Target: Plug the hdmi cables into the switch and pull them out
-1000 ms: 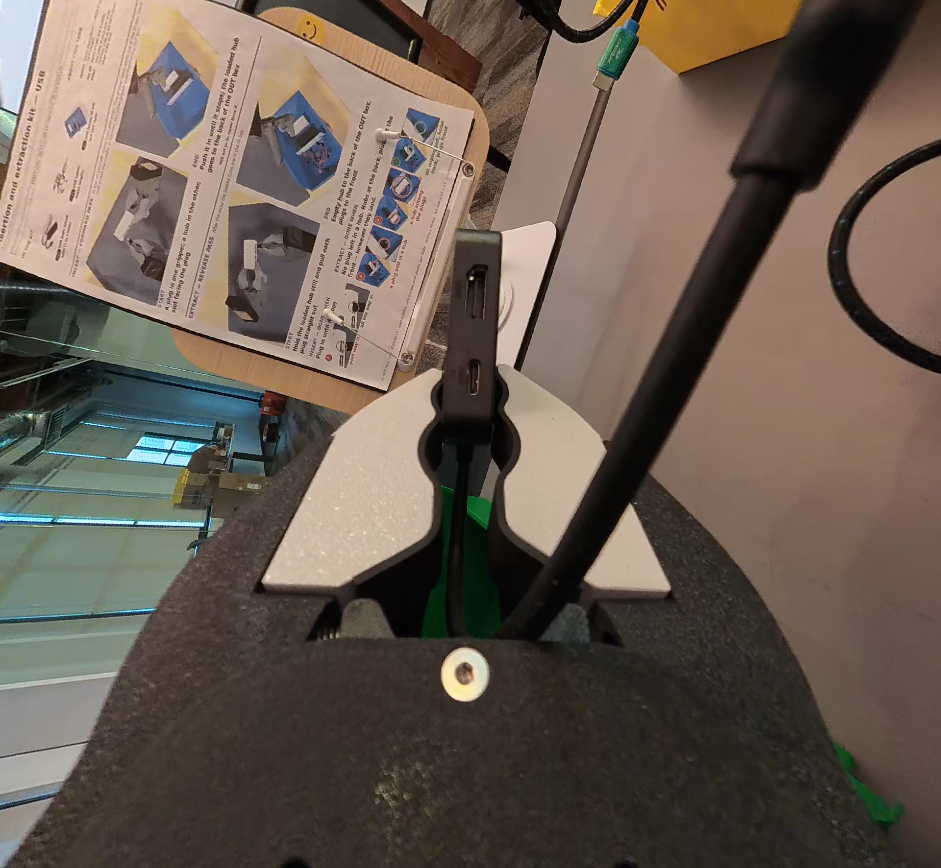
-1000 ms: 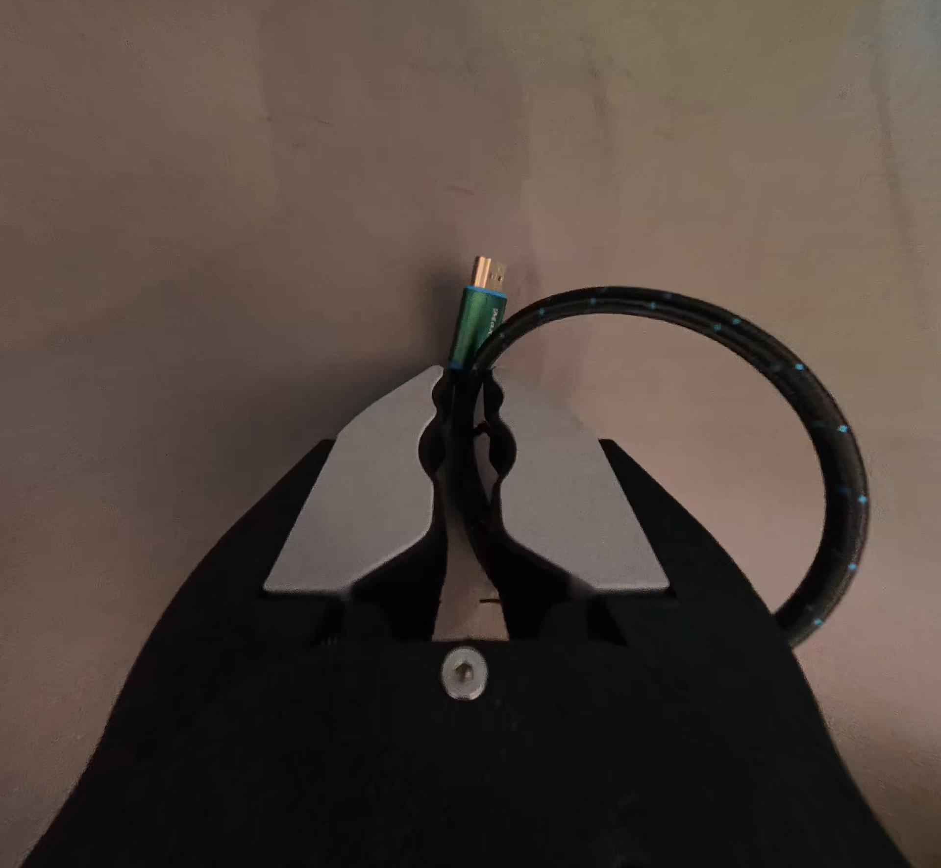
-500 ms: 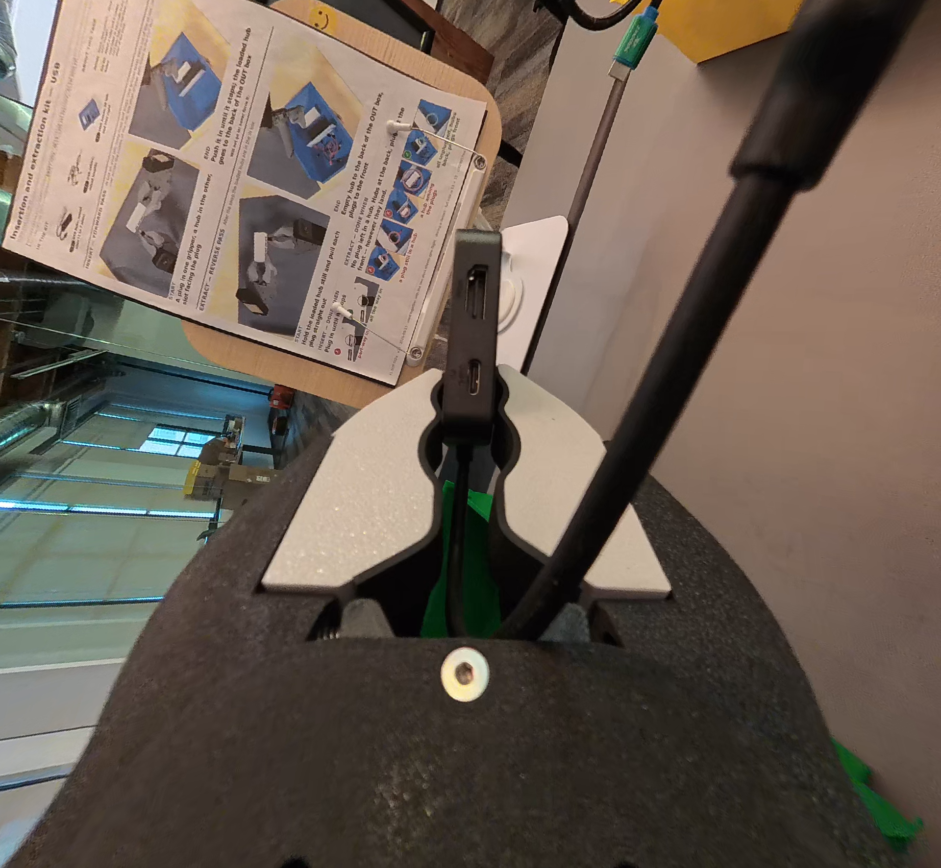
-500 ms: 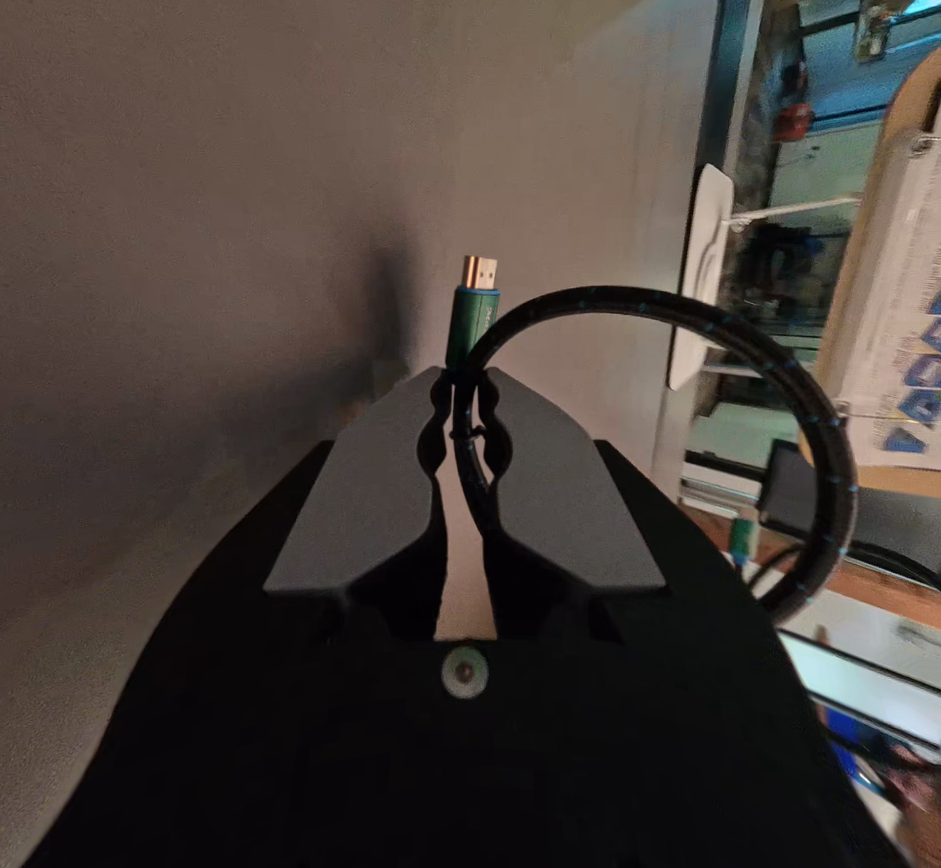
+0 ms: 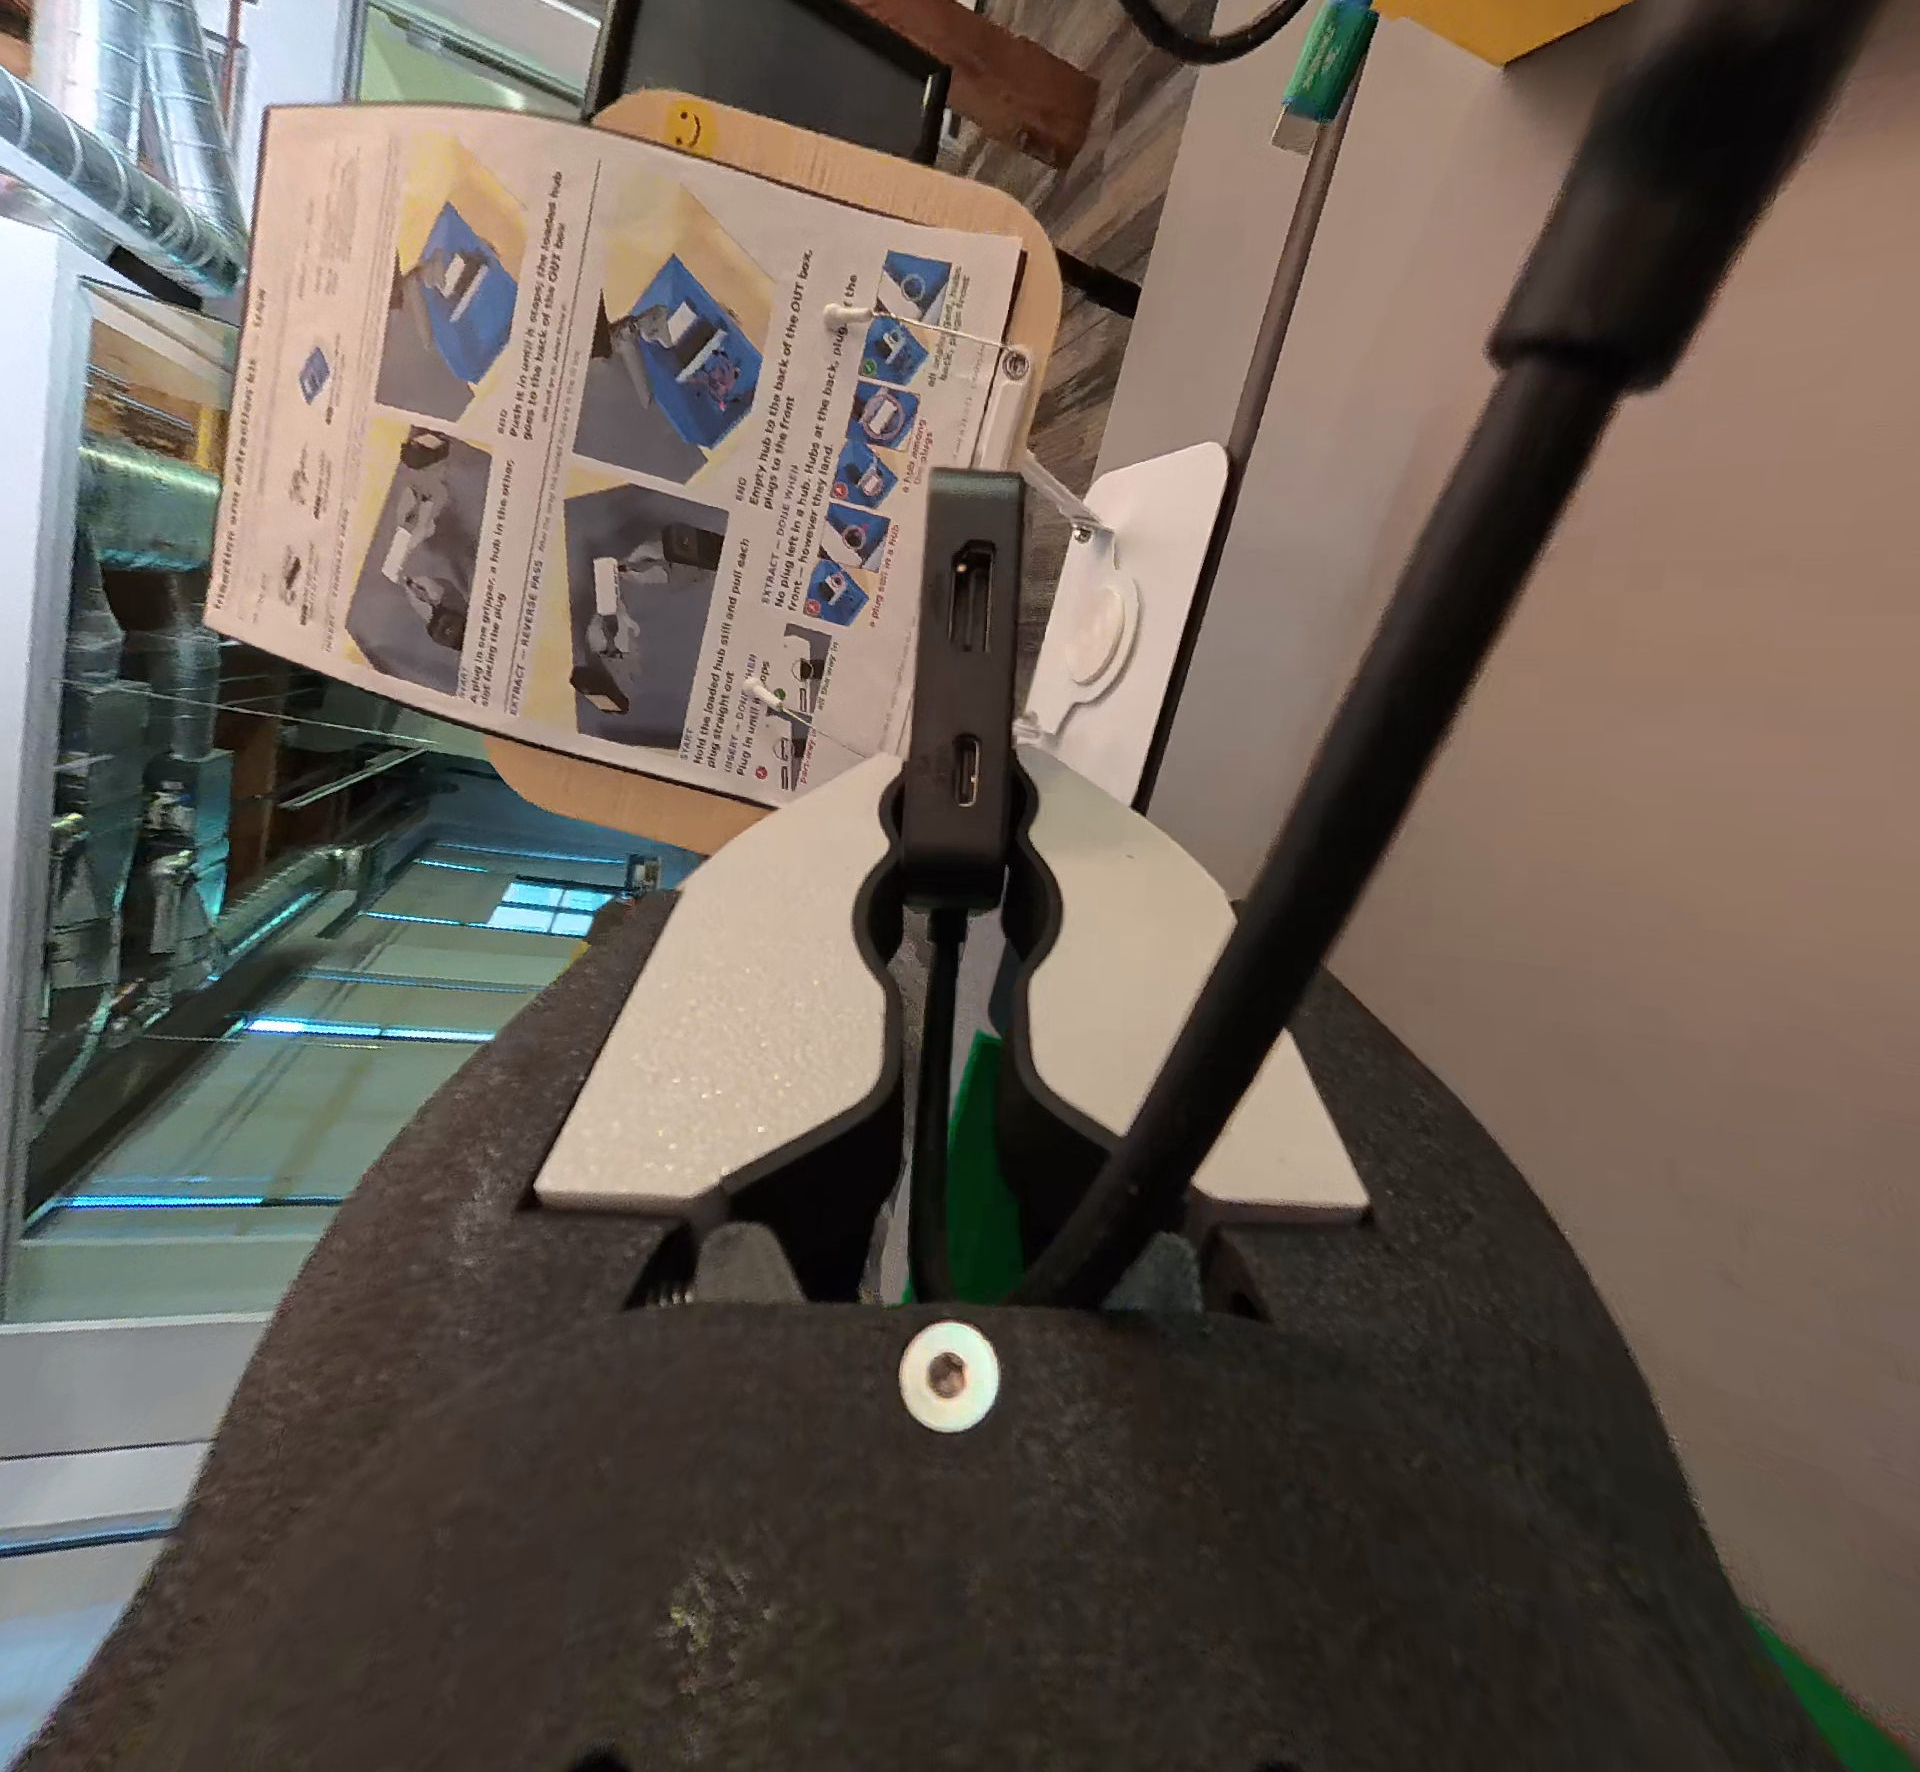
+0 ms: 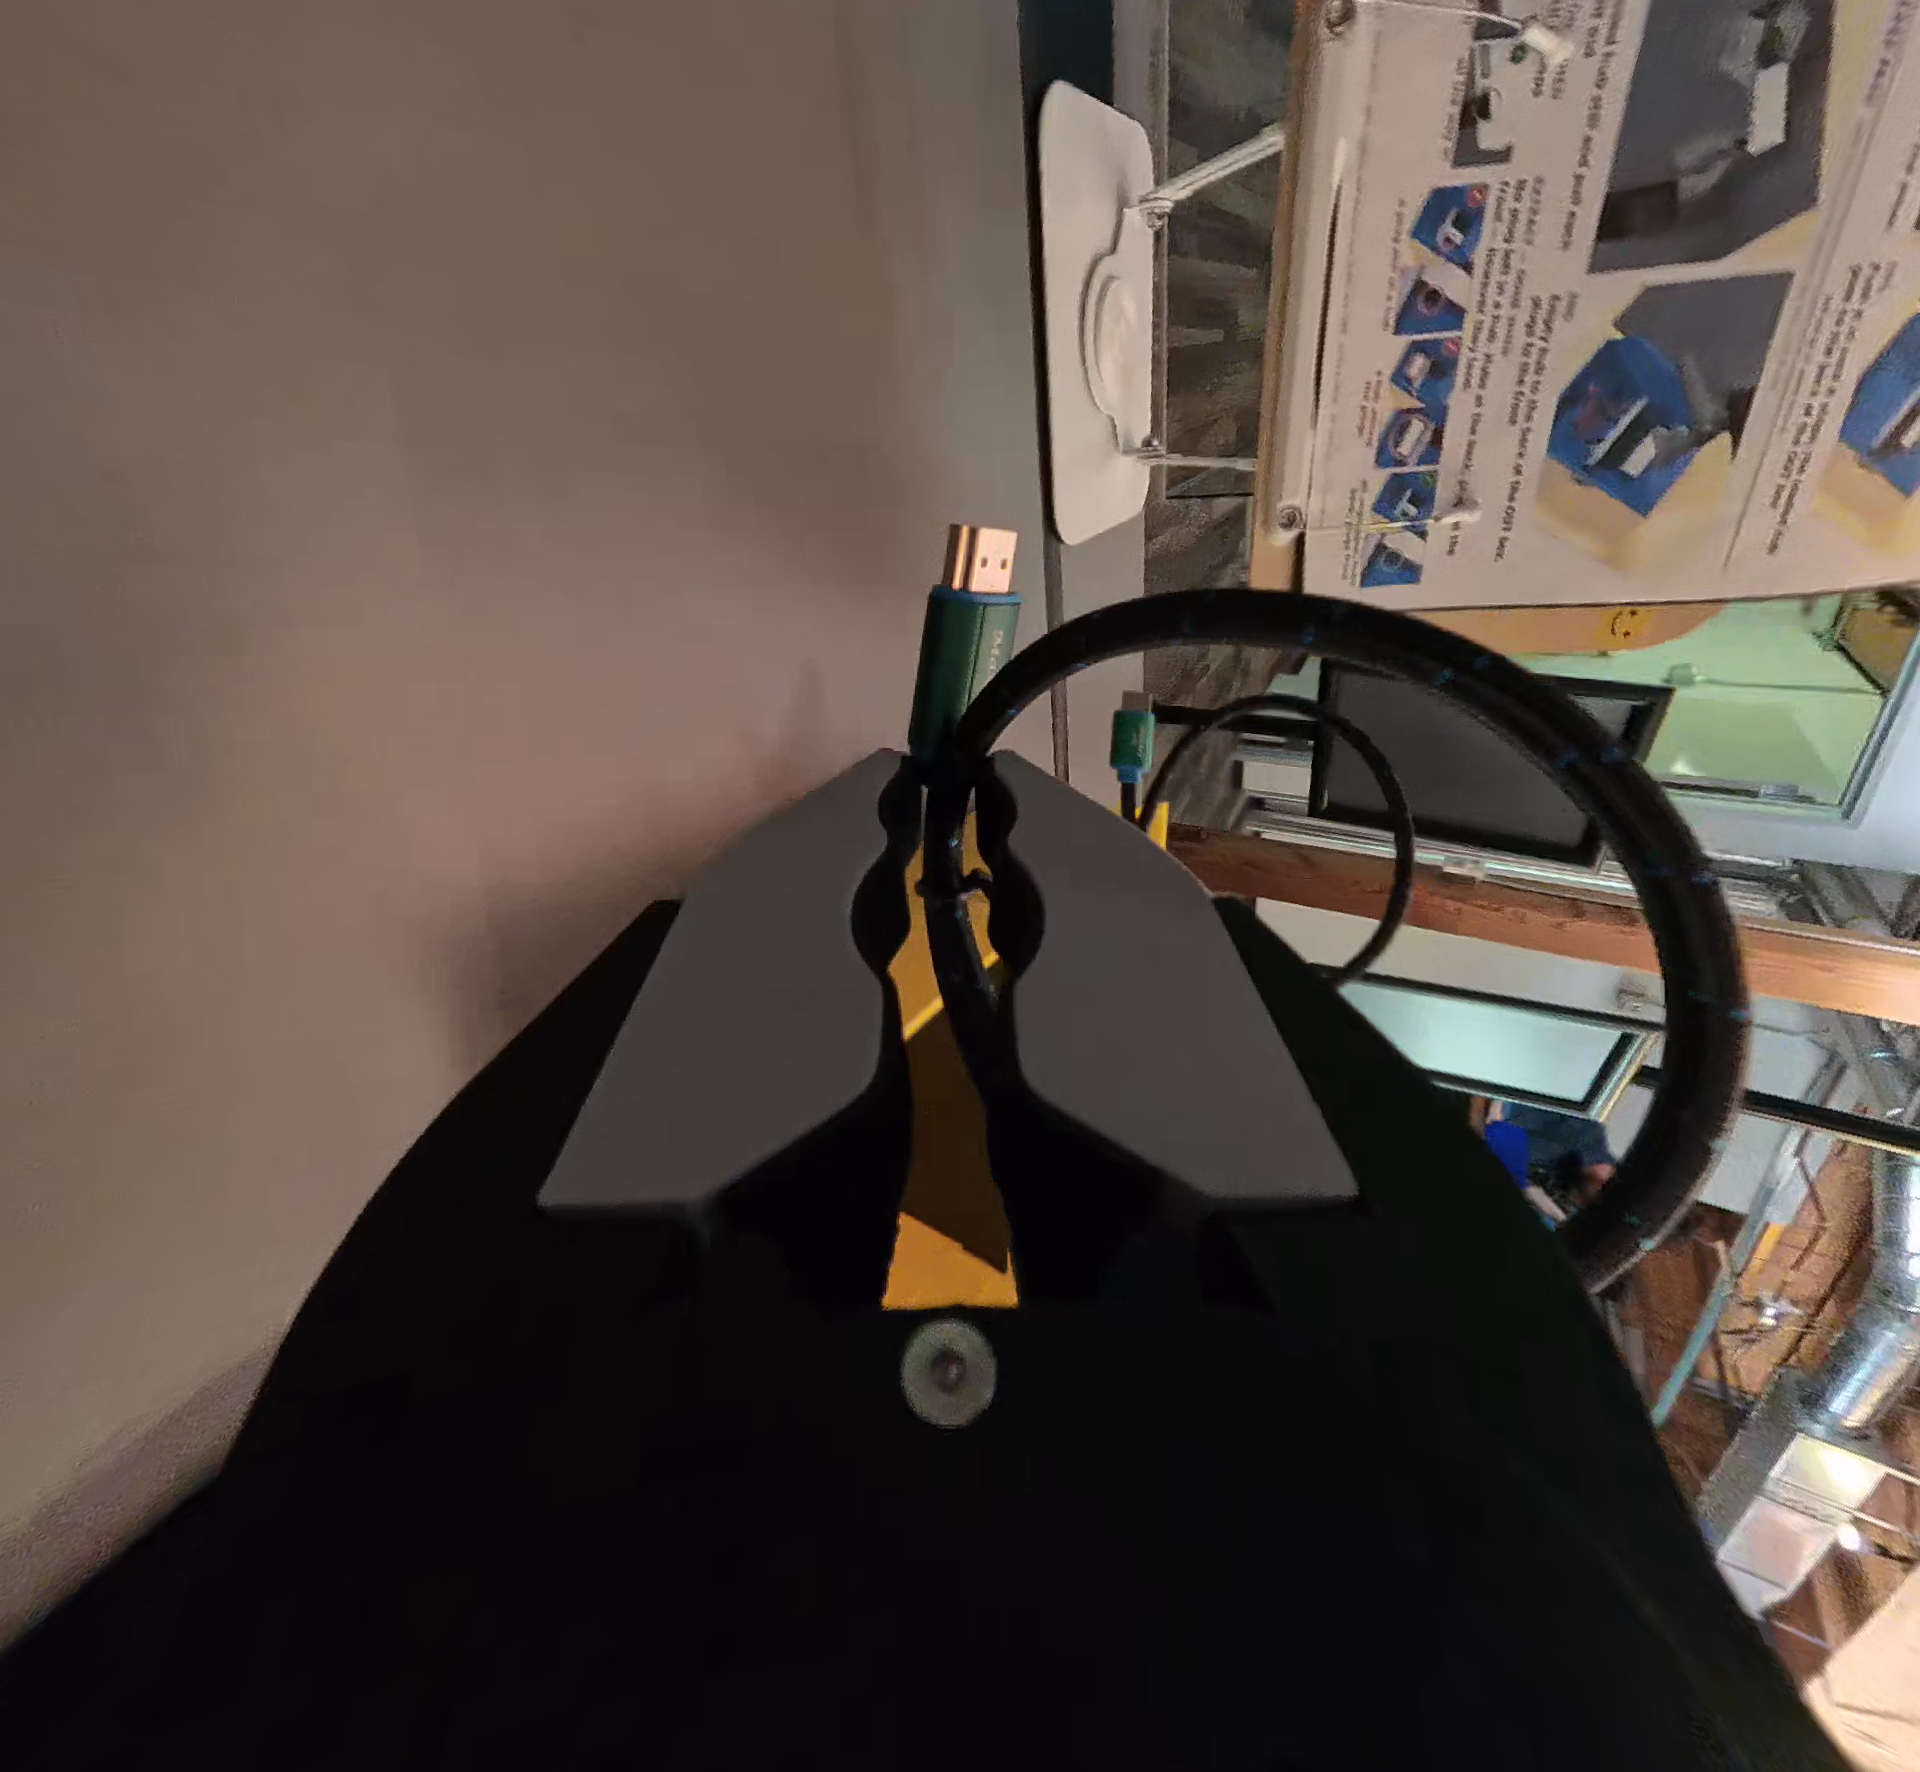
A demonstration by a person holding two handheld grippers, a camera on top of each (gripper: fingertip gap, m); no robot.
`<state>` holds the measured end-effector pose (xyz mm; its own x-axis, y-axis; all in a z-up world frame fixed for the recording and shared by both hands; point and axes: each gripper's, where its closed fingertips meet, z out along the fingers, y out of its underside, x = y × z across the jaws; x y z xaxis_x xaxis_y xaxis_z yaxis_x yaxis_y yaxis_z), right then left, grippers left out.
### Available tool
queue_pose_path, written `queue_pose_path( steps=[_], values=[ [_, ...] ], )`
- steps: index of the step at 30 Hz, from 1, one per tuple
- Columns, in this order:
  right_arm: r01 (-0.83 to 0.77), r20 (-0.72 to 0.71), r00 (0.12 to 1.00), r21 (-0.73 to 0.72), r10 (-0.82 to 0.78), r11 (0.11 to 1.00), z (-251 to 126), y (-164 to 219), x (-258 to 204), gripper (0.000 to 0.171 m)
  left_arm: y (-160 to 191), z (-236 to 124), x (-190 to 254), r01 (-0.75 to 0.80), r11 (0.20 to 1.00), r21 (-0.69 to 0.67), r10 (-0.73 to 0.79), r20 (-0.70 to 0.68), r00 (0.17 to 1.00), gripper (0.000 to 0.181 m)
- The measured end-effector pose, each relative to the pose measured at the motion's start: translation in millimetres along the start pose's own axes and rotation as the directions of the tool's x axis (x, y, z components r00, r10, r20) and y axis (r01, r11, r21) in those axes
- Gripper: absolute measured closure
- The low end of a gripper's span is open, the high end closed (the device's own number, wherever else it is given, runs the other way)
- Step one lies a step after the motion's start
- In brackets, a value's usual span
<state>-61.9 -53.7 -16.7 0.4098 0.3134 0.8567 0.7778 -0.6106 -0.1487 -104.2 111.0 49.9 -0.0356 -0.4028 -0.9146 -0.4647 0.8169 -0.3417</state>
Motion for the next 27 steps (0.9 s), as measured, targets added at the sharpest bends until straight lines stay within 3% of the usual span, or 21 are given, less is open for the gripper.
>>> queue_pose_path(
  steps=[11, 20, 23, 27],
  values=[
    [-0.051, -0.017, 0.999, -0.097, 0.049, 0.994, -13.8, 20.2, 29.6, 0.160, -8.3, 3.7, 7.3, -0.020, 1.000, 0.011, 0.020, 0.006, 1.000, 0.168],
    [-0.180, 0.144, 0.972, -0.056, 0.187, 0.982, -31.1, 5.2, 32.1, 0.160, -26.9, -0.3, -6.1, -0.146, 0.989, 0.019, 0.139, 0.212, 0.967, 0.168],
    [-0.186, 0.146, 0.970, -0.063, 0.193, 0.981, -33.9, 2.3, 40.2, 0.160, -37.2, -2.7, -3.8, -0.170, 0.984, 0.046, 0.155, 0.238, 0.959, 0.168],
    [-0.199, 0.174, 0.961, -0.100, 0.214, 0.975, -31.0, -1.7, 44.0, 0.160, -38.4, -0.1, 4.7, -0.204, 0.979, -0.013, 0.202, 0.214, 0.956, 0.168]
  ],
)
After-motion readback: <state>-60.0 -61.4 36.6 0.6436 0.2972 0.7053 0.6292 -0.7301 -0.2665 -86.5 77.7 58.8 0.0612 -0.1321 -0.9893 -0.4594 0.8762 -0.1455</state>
